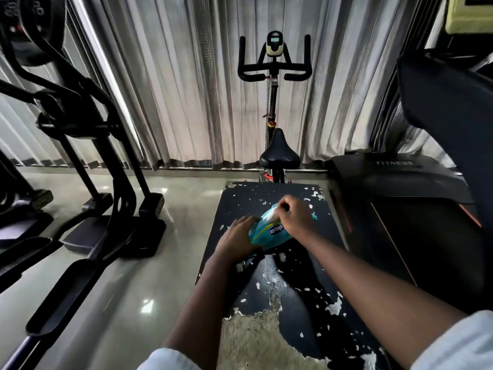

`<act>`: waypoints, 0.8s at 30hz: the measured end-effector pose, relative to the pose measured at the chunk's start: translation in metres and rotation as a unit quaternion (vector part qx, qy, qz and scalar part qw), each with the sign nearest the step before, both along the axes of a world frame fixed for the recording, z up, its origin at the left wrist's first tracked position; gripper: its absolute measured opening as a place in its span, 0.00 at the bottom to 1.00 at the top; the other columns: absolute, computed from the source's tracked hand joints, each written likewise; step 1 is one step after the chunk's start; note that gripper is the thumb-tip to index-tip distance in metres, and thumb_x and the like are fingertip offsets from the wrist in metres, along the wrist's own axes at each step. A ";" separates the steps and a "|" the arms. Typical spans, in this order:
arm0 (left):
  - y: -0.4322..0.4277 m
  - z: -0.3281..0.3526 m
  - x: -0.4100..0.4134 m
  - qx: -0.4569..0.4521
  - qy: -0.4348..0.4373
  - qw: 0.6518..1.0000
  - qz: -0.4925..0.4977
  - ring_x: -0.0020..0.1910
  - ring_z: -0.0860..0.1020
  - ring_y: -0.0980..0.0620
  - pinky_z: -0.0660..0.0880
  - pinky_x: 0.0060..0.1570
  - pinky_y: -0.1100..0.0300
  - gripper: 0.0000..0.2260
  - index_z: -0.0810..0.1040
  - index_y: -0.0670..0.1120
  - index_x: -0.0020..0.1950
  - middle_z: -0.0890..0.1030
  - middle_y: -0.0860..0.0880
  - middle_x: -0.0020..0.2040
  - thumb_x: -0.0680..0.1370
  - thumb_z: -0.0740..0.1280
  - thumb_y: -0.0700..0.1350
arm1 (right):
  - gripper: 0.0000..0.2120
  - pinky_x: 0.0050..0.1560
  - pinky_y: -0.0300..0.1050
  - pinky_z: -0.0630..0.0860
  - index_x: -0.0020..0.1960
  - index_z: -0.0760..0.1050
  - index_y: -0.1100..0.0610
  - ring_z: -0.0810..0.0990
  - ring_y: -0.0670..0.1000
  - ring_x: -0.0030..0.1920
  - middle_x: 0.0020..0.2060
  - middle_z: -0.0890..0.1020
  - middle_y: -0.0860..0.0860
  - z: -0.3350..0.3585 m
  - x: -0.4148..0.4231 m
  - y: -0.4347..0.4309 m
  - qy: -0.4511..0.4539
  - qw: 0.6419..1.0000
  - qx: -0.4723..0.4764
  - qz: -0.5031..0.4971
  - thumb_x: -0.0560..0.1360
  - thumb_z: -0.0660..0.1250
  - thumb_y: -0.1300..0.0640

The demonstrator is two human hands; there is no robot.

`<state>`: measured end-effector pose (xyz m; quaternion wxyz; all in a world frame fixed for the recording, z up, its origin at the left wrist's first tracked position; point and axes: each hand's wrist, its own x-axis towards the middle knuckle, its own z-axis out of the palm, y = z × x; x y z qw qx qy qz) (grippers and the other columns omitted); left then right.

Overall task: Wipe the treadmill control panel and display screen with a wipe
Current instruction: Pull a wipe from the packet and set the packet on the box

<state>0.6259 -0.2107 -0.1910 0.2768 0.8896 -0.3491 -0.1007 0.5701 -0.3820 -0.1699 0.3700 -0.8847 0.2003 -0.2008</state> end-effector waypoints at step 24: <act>0.000 0.089 -0.147 -0.207 -0.132 0.968 0.055 0.38 0.79 0.48 0.76 0.38 0.52 0.01 0.78 0.45 0.48 0.82 0.47 0.40 0.78 0.69 0.42 | 0.08 0.39 0.47 0.72 0.39 0.73 0.58 0.77 0.52 0.37 0.35 0.79 0.53 0.086 -0.155 0.006 -0.113 0.977 0.183 0.014 0.70 0.64 0.53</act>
